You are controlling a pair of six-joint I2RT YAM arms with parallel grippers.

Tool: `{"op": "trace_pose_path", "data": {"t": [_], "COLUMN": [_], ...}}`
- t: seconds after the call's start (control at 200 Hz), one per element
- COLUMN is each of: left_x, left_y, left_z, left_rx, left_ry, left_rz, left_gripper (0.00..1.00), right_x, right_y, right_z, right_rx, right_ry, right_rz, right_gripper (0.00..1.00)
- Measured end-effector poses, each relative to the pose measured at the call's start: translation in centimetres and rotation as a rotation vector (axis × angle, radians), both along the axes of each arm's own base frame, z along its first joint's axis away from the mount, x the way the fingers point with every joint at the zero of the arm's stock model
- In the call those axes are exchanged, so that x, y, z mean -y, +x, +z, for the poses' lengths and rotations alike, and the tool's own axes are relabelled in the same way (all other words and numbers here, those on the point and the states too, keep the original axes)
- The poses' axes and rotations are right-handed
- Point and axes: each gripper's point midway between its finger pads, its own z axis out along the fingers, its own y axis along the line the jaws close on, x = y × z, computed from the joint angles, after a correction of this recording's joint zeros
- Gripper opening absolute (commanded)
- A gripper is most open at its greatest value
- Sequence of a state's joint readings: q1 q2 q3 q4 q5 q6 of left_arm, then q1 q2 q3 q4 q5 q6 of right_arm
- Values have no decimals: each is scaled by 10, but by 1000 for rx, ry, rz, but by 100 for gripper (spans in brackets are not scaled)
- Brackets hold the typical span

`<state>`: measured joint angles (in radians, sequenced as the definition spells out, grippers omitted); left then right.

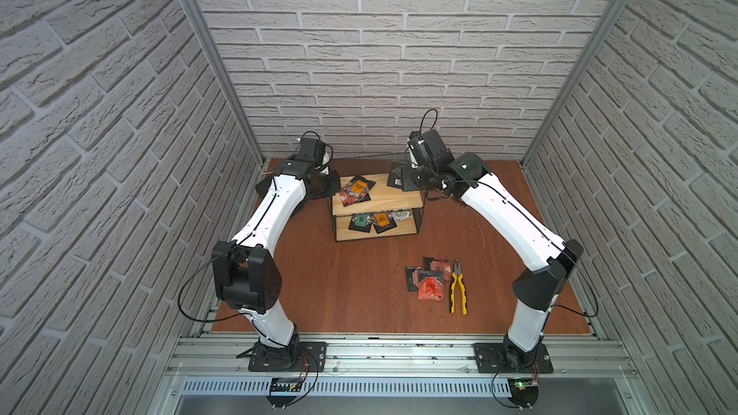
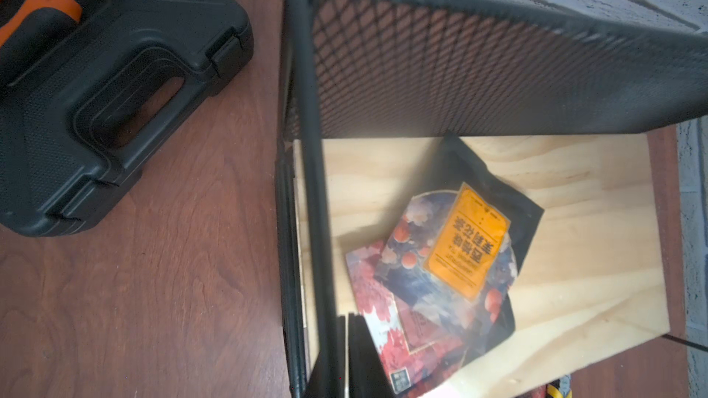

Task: Remove the tea bags from the shelf
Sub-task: Pick up the tea bag from the shelf, then place the tea bag at the center of the board.

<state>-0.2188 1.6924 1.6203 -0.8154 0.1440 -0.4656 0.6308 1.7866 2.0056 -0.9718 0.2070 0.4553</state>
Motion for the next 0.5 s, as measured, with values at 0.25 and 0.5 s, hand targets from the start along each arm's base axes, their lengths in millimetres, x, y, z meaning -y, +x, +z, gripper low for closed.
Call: {"op": "trace_pose_path", "data": {"t": [0.25, 0.5], "left_x": [0, 0], "left_y": [0, 0], "left_z": [0, 0], "left_rx": [0, -1], "left_ry": [0, -1], "left_rz": [0, 0], "left_gripper": [9, 8], "right_x": [45, 91], "right_y": [-85, -142], "right_z": [-63, -182], "right_rx": [-94, -335], "right_ry": [27, -37], "right_rz": [-37, -158], "right_gripper": [3, 3]}}
